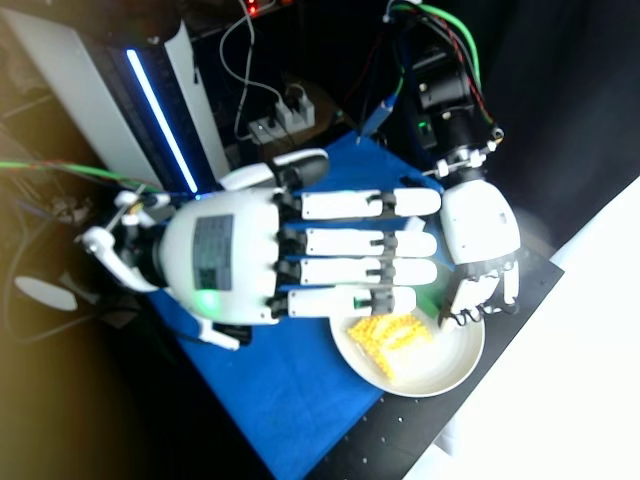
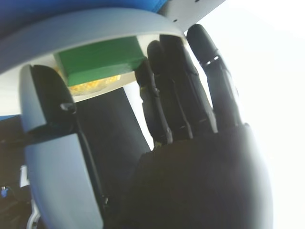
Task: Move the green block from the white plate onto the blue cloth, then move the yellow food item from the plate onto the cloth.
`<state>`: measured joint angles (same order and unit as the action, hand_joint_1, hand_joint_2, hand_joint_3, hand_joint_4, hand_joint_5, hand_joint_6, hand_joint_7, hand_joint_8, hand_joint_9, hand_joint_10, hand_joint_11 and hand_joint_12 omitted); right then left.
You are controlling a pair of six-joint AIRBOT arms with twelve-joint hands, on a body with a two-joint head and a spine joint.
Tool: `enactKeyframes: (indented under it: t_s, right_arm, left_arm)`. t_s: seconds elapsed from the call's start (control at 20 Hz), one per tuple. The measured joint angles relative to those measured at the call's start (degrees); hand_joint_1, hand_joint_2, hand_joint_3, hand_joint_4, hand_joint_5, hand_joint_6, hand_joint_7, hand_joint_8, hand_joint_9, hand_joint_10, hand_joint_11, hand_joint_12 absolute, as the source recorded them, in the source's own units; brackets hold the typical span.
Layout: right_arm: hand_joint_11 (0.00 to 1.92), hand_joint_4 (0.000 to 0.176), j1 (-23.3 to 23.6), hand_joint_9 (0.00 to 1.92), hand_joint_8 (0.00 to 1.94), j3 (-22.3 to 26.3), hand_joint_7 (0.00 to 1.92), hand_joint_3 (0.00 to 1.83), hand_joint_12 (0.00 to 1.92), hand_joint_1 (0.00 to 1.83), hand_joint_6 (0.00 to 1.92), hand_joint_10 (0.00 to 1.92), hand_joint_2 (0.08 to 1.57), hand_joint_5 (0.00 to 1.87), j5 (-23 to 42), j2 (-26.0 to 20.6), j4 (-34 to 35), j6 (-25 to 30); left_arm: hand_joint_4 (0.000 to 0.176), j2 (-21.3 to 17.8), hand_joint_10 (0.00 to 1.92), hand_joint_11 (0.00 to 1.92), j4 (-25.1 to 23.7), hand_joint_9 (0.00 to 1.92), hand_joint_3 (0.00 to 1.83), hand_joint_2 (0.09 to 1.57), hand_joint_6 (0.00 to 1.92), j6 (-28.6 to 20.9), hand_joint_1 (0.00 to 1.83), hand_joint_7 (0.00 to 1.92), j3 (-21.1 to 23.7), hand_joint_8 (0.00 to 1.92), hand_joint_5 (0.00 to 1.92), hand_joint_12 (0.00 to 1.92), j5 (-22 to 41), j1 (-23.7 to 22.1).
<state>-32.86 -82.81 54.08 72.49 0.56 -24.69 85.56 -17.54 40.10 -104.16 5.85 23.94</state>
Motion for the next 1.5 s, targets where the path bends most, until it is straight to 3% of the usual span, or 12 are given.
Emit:
enactKeyframes:
  t_s: [0.1,0.2,0.25,0.4,0.65,0.95,1.05,1.2,1.3,1.35,1.4,1.5]
  right_arm:
    - [0.0,0.039,0.11,0.39,0.0,0.0,0.4,0.0,1.11,0.5,0.0,0.01,0.85,0.28,0.04,0.0,-0.2,-0.02]
    - [0.0,0.036,0.22,0.37,0.0,0.11,0.39,0.0,1.1,0.48,0.0,0.0,0.86,0.26,0.09,-0.02,-0.15,0.0]
    - [0.0,0.037,0.22,0.38,0.0,0.13,0.39,0.0,1.1,0.49,0.0,0.0,0.85,0.26,0.11,0.0,-0.22,0.0]
    - [0.0,0.032,0.22,0.35,0.0,0.24,0.38,0.0,1.01,0.52,0.01,0.0,0.84,0.27,0.11,0.0,-0.35,0.0]
    - [0.01,0.029,0.22,0.34,0.0,0.24,0.33,0.0,1.04,0.52,0.0,0.0,0.83,0.28,0.11,0.0,-0.37,0.0]
    - [0.0,0.021,0.22,0.4,0.01,0.24,0.41,0.0,1.08,0.48,0.0,0.01,0.85,0.27,0.15,0.13,-0.48,0.0]
    - [0.0,0.029,0.22,0.38,0.01,0.24,0.43,0.0,1.01,0.49,0.0,0.0,0.87,0.24,0.17,0.13,-0.66,0.0]
    - [0.0,0.039,0.22,0.39,0.01,0.24,0.45,0.01,1.01,0.5,0.0,0.0,0.89,0.25,0.46,0.13,-0.66,0.0]
    - [0.01,0.033,0.22,0.38,0.01,0.24,0.46,0.01,1.01,0.47,0.0,0.0,0.9,0.25,0.5,0.13,-0.68,0.0]
    - [0.02,0.041,0.22,0.38,0.02,0.24,0.48,0.01,1.01,0.47,0.01,0.0,0.9,0.26,0.5,0.13,-0.68,0.0]
    - [0.0,0.039,0.22,0.37,0.01,0.24,0.48,0.0,1.01,0.48,0.0,0.0,0.89,0.26,0.5,0.17,-0.66,0.0]
    - [0.0,0.041,0.22,0.36,0.0,0.22,0.47,0.0,1.01,0.51,0.01,0.0,0.89,0.29,0.5,0.17,-0.61,0.0]
  left_arm:
    - [0.0,0.28,0.02,0.47,0.7,0.93,0.0,0.88,0.04,-0.04,1.14,1.0,-0.48,0.02,1.06,0.9,0.44,0.02]
    - [0.0,0.28,0.05,0.65,1.05,1.19,0.0,1.0,0.67,-0.07,1.26,1.33,-0.48,0.24,1.13,0.92,0.94,0.24]
    - [0.0,0.28,0.55,0.73,1.07,1.18,0.01,0.99,0.68,-0.07,1.38,1.42,-0.48,0.16,1.13,0.95,0.96,0.28]
    - [0.0,0.28,0.83,0.92,1.11,1.15,0.0,1.02,0.74,-0.11,1.4,1.21,-0.7,0.57,1.07,0.96,1.25,0.42]
    - [0.0,0.28,1.08,0.72,1.2,0.94,0.0,1.09,0.89,-0.26,1.38,0.96,-0.79,0.93,1.06,0.99,1.25,0.42]
    - [0.0,0.0,1.09,0.73,1.22,1.01,0.0,1.05,0.77,-1.36,1.4,1.15,-0.87,0.62,1.06,1.15,1.25,0.46]
    - [0.0,-0.59,1.04,0.72,1.2,1.09,0.0,1.02,0.49,-1.38,1.41,1.3,-0.59,0.47,1.15,1.26,0.85,0.28]
    - [0.0,-2.29,0.78,0.76,0.98,1.1,0.0,1.05,0.89,-1.33,1.39,1.14,0.72,0.82,1.0,1.04,0.17,-0.96]
    - [0.0,-3.76,1.1,0.62,1.03,0.92,0.0,1.08,0.77,-1.36,1.37,1.04,2.19,0.96,1.06,1.09,0.48,-2.14]
    - [0.0,-4.22,0.99,0.53,1.03,0.74,0.0,1.12,0.73,-1.36,1.27,0.81,2.75,1.22,1.12,1.29,0.76,-2.32]
    - [0.0,-4.87,1.09,0.67,1.03,0.83,0.0,1.13,0.58,-1.33,1.26,0.83,3.67,1.38,1.11,1.37,0.79,-2.54]
    - [0.0,-6.58,0.96,0.84,0.63,0.98,0.0,1.12,0.69,-1.36,1.27,0.98,6.05,1.22,1.02,1.19,0.83,-3.08]
